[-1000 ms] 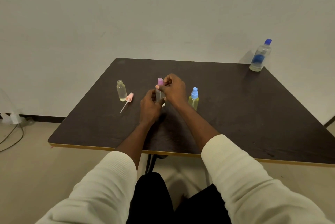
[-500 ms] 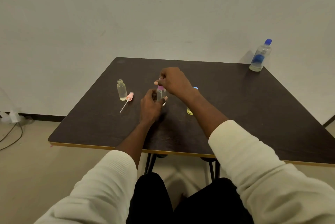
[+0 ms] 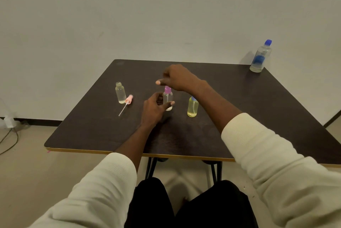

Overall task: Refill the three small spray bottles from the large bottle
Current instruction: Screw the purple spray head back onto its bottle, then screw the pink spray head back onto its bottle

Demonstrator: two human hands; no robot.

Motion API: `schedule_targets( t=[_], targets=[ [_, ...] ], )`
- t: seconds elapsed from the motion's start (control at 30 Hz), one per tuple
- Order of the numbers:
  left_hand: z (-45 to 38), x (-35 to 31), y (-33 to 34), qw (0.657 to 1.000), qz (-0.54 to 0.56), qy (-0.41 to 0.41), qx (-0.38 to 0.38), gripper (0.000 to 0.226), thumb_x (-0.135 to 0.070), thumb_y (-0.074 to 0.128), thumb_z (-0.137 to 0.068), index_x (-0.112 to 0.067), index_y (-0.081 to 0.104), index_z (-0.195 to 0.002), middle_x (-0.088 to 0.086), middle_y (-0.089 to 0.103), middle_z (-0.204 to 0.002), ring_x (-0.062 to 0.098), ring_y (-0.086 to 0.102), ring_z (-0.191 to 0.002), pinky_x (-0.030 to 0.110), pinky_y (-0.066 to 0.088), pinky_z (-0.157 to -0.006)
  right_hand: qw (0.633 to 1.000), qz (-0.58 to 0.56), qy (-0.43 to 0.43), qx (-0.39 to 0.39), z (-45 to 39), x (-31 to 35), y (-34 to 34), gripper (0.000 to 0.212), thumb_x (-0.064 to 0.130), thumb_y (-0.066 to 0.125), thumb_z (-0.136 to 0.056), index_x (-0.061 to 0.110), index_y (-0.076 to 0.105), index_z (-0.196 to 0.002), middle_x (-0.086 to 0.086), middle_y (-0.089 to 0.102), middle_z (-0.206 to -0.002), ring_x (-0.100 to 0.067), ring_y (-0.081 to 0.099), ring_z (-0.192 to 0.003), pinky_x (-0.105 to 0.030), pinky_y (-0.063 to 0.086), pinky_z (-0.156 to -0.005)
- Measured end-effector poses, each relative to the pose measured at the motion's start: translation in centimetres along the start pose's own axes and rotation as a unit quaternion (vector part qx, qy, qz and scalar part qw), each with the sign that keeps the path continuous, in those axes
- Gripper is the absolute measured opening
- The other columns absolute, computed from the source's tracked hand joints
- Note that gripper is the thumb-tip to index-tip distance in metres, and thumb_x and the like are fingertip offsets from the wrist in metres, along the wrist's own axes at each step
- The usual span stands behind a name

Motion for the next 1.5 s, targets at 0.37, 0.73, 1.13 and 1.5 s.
schedule_targets(
  t=[0.37, 0.73, 1.13, 1.5],
  targets=[
    [-0.1, 0.0, 0.4, 1.000, -0.008, 0.019, 0.020, 0.050, -0.038, 0.081, -0.080, -0.014, 0.063, -0.120, -0.001, 0.071, -0.111, 0.008, 0.065, -0.100, 0.006, 0.045, -0.078, 0.999, 0.034, 0.011, -0.002, 0.4, -0.5, 0.3, 0.030, 0.036, 0.067, -0.089, 0.006, 0.069, -0.081, -0.002, 0.060, -0.070, -0.017, 0.057, -0.065, -0.027, 0.039, -0.058],
    [-0.3, 0.2, 0.6, 0.999, -0.026, 0.013, 0.016, 0.045, -0.035, 0.083, -0.079, -0.013, 0.071, -0.115, -0.002, 0.075, -0.101, -0.004, 0.065, -0.083, 0.003, 0.046, -0.070, 0.998, -0.001, 0.048, -0.032, 1.0, -1.3, 1.4, 0.034, 0.032, 0.069, -0.087, 0.000, 0.069, -0.075, -0.011, 0.067, -0.072, -0.021, 0.061, -0.064, -0.028, 0.040, -0.059],
    [0.1, -0.1, 0.6, 0.999, -0.044, 0.017, 0.024, 0.049, -0.037, 0.081, -0.080, -0.014, 0.067, -0.121, 0.000, 0.073, -0.108, -0.006, 0.061, -0.085, -0.001, 0.041, -0.068, 0.993, -0.032, 0.087, -0.072, 1.7, -1.1, 2.0, 0.041, 0.044, 0.070, -0.084, 0.006, 0.062, -0.072, -0.005, 0.061, -0.066, -0.018, 0.058, -0.062, -0.029, 0.044, -0.057],
    [2.2, -0.7, -1.6, 0.992, 0.003, 0.062, -0.113, 0.015, -0.011, 0.064, -0.091, -0.011, 0.061, -0.106, -0.004, 0.063, -0.094, 0.003, 0.059, -0.084, 0.025, 0.053, -0.079, 0.973, -0.075, -0.006, -0.218, 1.9, 1.1, 2.5, 0.016, 0.008, 0.051, -0.089, 0.003, 0.066, -0.084, -0.008, 0.061, -0.089, -0.025, 0.058, -0.079, -0.034, 0.046, -0.069]
  ],
)
Point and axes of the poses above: each hand's wrist, its own z-axis away from the middle knuckle, its own y-axis out of the palm, x = y × z, the point moved 1 cm from there along -z, towards the middle knuckle
